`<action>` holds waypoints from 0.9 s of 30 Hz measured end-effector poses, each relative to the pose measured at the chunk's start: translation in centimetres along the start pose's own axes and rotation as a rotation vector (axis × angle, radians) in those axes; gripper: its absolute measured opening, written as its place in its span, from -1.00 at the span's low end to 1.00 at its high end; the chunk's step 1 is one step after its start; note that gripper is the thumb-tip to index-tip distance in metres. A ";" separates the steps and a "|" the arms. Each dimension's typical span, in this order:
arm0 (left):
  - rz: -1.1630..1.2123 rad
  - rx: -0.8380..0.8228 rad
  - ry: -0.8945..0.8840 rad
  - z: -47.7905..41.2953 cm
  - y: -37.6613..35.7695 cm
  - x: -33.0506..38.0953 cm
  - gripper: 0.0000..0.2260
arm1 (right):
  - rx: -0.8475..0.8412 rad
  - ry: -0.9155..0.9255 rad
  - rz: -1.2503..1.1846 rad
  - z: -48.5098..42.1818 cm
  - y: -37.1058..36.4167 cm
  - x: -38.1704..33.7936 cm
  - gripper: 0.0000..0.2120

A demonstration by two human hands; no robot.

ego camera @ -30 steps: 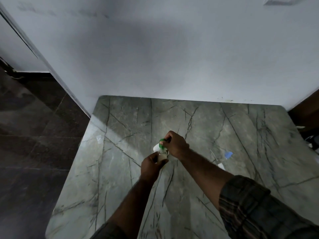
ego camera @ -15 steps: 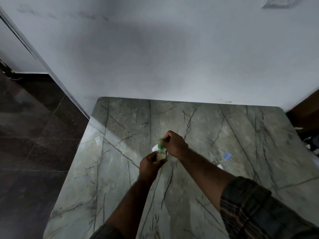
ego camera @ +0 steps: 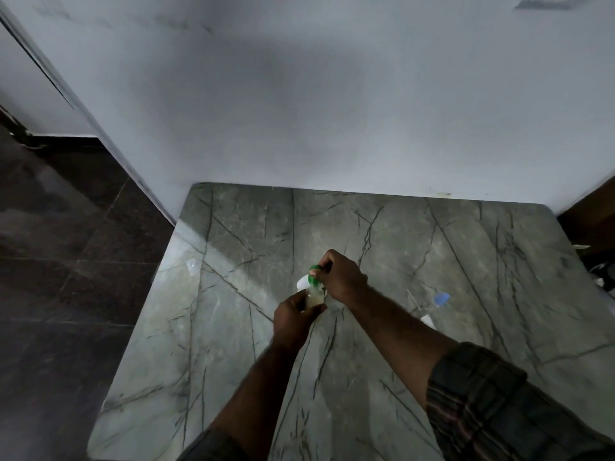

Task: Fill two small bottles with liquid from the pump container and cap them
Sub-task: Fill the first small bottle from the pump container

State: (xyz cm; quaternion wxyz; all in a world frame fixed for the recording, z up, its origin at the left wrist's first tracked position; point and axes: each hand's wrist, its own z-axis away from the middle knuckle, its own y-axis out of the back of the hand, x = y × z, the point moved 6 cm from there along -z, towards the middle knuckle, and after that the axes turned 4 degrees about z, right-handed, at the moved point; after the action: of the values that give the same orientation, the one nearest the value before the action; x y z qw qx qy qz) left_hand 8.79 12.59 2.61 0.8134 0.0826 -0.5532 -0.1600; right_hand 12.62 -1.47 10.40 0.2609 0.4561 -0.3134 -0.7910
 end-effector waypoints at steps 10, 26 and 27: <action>0.022 0.001 -0.011 0.0 -0.1 0.4 -0.56 | -0.027 0.020 -0.017 -0.3 0.4 -0.4 -0.81; 0.001 -0.001 0.003 -0.4 0.0 -0.4 -0.60 | -0.005 0.008 -0.017 -0.2 -0.5 0.4 -0.82; -0.003 0.001 0.000 -0.4 0.0 -0.4 -0.60 | -0.009 0.010 -0.019 -0.3 -0.4 0.3 -0.82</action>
State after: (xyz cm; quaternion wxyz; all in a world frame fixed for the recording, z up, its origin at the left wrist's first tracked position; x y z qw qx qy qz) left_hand 9.05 12.70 2.13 0.8132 0.0836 -0.5530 -0.1608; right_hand 12.71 -1.47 9.80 0.2570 0.4616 -0.3042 -0.7927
